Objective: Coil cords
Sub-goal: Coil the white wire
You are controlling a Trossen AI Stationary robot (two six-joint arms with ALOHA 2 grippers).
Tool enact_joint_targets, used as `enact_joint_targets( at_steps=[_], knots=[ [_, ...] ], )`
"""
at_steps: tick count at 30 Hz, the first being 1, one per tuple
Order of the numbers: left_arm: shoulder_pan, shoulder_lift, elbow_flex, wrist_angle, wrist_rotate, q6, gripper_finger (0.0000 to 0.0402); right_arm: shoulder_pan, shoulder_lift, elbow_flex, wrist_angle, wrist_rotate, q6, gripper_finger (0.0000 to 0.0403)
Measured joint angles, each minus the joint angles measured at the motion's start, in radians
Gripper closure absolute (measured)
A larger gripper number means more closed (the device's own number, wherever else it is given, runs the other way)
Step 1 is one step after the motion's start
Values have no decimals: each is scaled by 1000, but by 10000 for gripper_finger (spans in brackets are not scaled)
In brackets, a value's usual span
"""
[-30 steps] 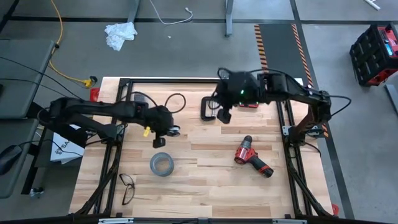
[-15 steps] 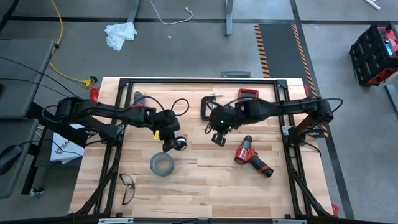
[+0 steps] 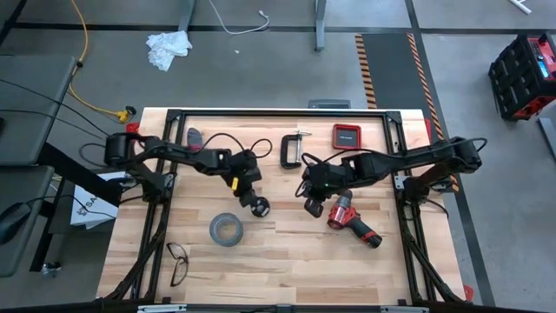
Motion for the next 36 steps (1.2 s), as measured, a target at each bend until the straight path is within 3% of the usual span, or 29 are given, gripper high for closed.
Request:
enact_joint_targets(
  at_steps=[5,20,36],
  knots=[
    [29,52,-1,42,33,-43,363,21,0,0,24,4,1,403],
    [130,59,-5,20,-25,-15,255,21,0,0,30,8,16,403],
    [151,55,9,2,-16,11,245,20,1,0,33,8,0,403]
  ],
)
